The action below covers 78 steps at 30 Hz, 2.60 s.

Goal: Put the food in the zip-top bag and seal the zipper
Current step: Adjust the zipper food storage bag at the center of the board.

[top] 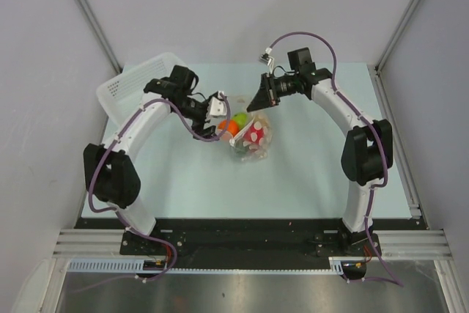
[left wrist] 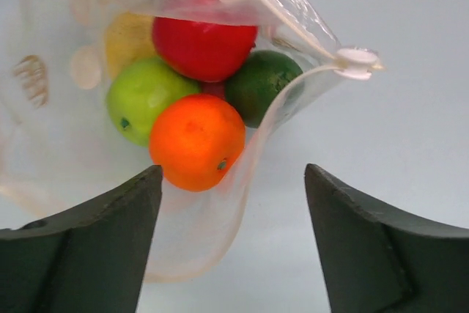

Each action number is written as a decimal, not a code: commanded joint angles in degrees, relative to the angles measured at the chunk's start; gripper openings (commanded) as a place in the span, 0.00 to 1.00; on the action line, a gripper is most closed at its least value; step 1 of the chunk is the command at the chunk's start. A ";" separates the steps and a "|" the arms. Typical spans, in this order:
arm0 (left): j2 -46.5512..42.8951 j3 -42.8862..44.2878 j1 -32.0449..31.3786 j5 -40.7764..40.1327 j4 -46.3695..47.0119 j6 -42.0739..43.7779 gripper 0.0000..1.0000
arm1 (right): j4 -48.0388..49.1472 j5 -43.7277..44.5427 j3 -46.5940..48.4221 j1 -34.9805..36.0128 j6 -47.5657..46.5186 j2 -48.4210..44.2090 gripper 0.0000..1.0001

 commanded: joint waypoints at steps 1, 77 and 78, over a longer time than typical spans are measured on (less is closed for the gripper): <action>-3.06 -5.65 -4.58 -5.87 0.84 14.05 0.75 | -1.99 -2.73 3.51 1.02 -4.17 -0.94 0.00; -15.79 -19.38 -15.32 -5.71 41.81 -54.43 0.38 | 1.36 19.07 -28.66 6.03 -39.86 -36.44 0.00; -18.76 -20.60 -15.14 -5.97 44.16 -53.55 0.53 | 1.00 18.98 -28.66 6.03 -40.65 -36.70 0.00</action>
